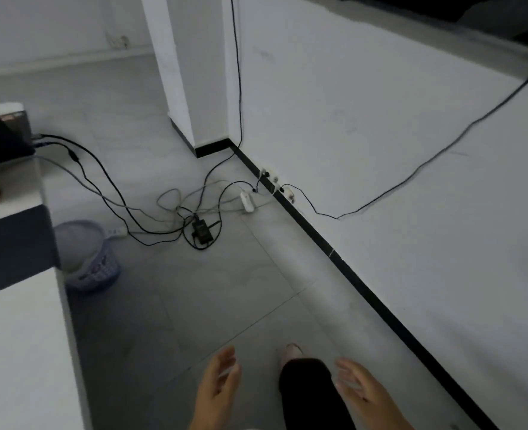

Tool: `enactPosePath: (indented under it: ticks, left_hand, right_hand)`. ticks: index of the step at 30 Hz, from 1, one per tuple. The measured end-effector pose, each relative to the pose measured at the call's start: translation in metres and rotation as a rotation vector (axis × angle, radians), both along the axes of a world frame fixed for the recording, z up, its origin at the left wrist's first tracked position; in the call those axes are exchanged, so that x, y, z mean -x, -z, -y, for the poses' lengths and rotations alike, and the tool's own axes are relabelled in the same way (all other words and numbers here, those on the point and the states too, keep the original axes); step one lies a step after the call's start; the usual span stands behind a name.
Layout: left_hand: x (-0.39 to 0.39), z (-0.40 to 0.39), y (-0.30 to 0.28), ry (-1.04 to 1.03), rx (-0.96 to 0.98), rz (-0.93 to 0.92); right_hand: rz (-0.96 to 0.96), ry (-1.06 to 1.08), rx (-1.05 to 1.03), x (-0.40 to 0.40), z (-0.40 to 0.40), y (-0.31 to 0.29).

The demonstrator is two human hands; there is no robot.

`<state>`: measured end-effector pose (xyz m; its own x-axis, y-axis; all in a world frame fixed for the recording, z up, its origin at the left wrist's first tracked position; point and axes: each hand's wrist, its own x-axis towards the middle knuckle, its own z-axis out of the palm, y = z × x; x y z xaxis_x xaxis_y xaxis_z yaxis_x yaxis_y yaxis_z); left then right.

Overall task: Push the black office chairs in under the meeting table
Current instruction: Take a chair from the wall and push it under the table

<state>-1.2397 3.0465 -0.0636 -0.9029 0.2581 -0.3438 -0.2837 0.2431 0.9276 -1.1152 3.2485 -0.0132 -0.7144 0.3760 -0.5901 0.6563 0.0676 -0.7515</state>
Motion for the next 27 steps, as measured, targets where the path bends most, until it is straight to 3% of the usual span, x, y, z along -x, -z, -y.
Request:
enactPosePath:
  ticks: [2,7,12,16,20,24,27]
  left_hand:
    - [0.04,-0.022,0.007,-0.058,0.015,0.016]
    - [0.16,-0.089,-0.008,-0.166,0.06,-0.028]
    - [0.272,-0.12,-0.034,-0.283,0.002,-0.073]
    - [0.336,-0.115,-0.021,-0.466,-0.007,-0.036]
    - [0.413,-0.11,-0.001,-0.595,-0.011,0.02]
    - [0.536,-0.099,-0.008,-0.602,-0.029,0.015]
    - [0.628,-0.095,-0.028,-0.552,-0.061,0.014]
  right_hand:
    - [0.0,-0.091,0.043,0.054,-0.032,0.003]
    - [-0.147,-0.233,-0.081,0.214,-0.104,0.005]
    - [-0.185,-0.383,-0.083,0.366,-0.151,0.0]
    - [-0.173,-0.445,0.026,0.459,-0.157,0.005]
    - [-0.172,-0.319,0.071,0.545,-0.156,0.027]
    - [-0.1,-0.391,0.056,0.661,-0.148,0.016]
    - [-0.164,-0.399,0.017,0.747,-0.147,0.003]
